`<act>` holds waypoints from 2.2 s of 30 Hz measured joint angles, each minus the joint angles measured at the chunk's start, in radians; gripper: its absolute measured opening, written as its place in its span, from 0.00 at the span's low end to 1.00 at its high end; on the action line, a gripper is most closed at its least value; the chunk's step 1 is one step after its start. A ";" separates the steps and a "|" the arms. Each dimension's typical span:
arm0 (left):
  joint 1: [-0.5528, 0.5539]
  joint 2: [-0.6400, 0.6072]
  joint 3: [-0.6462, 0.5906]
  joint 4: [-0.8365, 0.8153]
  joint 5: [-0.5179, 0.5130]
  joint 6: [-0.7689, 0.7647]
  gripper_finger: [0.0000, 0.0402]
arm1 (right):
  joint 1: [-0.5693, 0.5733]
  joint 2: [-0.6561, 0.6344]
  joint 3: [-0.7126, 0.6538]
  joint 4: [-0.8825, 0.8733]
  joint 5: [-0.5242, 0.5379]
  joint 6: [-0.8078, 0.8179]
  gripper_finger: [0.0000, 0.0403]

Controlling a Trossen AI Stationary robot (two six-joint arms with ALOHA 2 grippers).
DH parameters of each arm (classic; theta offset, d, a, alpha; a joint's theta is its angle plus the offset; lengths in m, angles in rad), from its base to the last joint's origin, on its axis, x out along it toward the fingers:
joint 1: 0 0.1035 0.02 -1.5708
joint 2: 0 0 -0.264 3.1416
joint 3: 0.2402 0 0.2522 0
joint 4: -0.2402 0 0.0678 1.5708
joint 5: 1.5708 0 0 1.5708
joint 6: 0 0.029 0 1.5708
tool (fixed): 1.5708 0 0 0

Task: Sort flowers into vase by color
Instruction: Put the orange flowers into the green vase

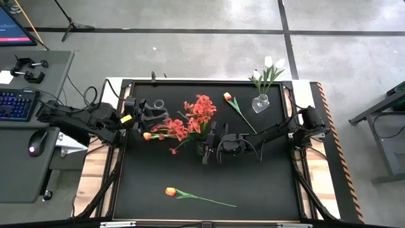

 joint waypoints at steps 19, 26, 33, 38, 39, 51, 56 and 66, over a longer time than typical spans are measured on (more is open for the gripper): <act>-0.120 0.021 0.000 -0.578 0.041 -0.182 0.08 | 0.001 -0.001 0.001 -0.011 0.012 0.103 0.00; -0.130 0.216 0.000 -0.364 0.036 -0.076 0.01 | 0.001 -0.002 0.001 -0.015 0.012 0.120 0.00; -0.077 0.374 0.000 -0.167 0.055 -0.011 0.00 | 0.001 -0.002 0.002 -0.024 -0.009 0.137 0.06; -0.043 0.386 0.000 -0.136 0.057 0.029 0.00 | 0.001 -0.002 0.002 -0.035 -0.012 0.141 0.23; -0.037 0.385 0.000 -0.133 0.057 0.033 0.00 | 0.001 -0.002 0.002 -0.034 -0.011 0.149 0.26; 0.001 0.383 0.000 -0.061 0.085 0.107 0.00 | 0.021 -0.008 0.002 -0.035 -0.022 0.145 0.44; -0.003 0.383 0.000 -0.059 0.100 0.120 0.00 | 0.042 -0.010 0.002 -0.034 -0.023 0.144 0.42; 0.002 0.383 0.000 -0.064 0.102 0.182 0.00 | 0.081 -0.029 0.002 -0.027 0.003 0.100 0.41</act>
